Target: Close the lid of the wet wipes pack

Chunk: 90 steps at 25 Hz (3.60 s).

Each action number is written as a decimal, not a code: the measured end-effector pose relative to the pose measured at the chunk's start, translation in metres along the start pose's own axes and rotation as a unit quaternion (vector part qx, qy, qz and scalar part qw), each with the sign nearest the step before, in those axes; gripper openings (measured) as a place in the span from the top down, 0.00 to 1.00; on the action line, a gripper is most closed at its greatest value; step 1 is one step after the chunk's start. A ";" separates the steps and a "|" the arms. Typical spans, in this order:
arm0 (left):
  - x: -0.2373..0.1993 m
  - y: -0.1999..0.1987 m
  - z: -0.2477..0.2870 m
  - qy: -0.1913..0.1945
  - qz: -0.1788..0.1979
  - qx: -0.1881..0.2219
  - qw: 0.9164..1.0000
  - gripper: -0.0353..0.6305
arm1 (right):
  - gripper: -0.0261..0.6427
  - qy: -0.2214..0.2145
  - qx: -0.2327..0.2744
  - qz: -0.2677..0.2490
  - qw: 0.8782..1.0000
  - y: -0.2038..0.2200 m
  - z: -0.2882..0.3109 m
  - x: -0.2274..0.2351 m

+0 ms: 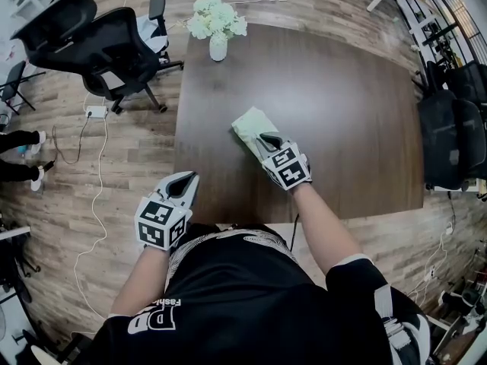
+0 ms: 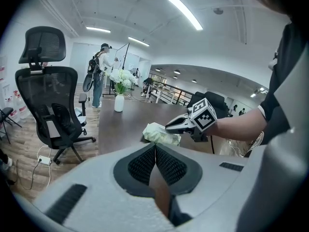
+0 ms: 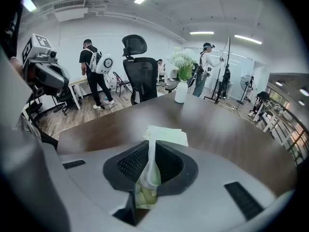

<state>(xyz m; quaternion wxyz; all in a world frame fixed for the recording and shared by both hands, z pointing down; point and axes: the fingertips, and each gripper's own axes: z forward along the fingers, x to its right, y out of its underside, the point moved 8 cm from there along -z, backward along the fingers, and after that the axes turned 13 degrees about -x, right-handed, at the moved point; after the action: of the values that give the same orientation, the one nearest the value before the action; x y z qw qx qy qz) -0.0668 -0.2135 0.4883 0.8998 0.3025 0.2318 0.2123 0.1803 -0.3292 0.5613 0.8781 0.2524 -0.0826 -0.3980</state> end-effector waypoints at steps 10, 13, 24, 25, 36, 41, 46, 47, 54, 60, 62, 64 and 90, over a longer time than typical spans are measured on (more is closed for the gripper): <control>-0.004 0.003 -0.004 0.000 -0.002 0.002 1.000 0.92 | 0.89 0.002 -0.017 -0.008 1.000 0.001 0.014 -0.008; -0.007 0.003 -0.004 -0.001 -0.004 0.001 1.000 0.92 | 0.89 0.004 -0.019 -0.008 1.000 0.002 0.020 -0.008; -0.005 -0.002 0.001 0.001 -0.001 0.003 1.000 0.92 | 0.90 0.010 -0.037 -0.018 0.999 -0.001 0.023 -0.009; -0.005 -0.002 0.002 0.002 -0.001 0.004 1.000 0.92 | 0.92 0.009 -0.035 -0.015 0.999 -0.001 0.023 -0.008; 0.014 -0.006 0.002 -0.001 0.005 0.016 1.000 0.92 | 0.94 -0.028 -0.003 0.005 1.000 0.005 0.011 -0.015; 0.029 -0.009 -0.001 -0.008 0.006 0.031 0.999 0.92 | 0.95 -0.056 0.049 0.044 0.996 0.013 -0.021 -0.028; 0.042 -0.013 -0.008 -0.019 -0.004 0.056 0.998 0.92 | 0.95 -0.094 0.102 0.082 0.987 0.019 -0.057 -0.037; 0.046 -0.015 -0.010 -0.020 -0.006 0.064 0.998 0.92 | 0.95 -0.101 0.111 0.087 0.985 0.020 -0.064 -0.038; 0.066 -0.019 -0.031 -0.026 0.000 0.102 0.994 0.92 | 0.95 -0.121 0.146 0.075 0.979 0.022 -0.092 -0.055; 0.077 -0.015 -0.037 -0.014 0.017 0.103 0.994 0.92 | 0.95 -0.126 0.175 0.082 0.973 0.022 -0.120 -0.071; 0.078 -0.014 -0.038 -0.007 0.027 0.102 0.994 0.92 | 0.95 -0.123 0.182 0.087 0.972 0.024 -0.128 -0.077; 0.078 -0.014 -0.040 0.000 0.035 0.103 0.994 0.92 | 0.95 -0.120 0.189 0.091 0.970 0.027 -0.136 -0.086; 0.057 0.083 -0.142 0.098 0.104 0.081 0.986 0.92 | 0.95 -0.045 0.213 0.186 0.958 0.048 -0.179 -0.276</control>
<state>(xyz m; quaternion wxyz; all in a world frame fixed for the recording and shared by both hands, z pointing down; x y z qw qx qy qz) -0.1184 -0.0602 0.4245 0.8181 0.3748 0.3031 0.3137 0.0891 -0.0306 0.4474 0.8578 0.3958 -0.2502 -0.2121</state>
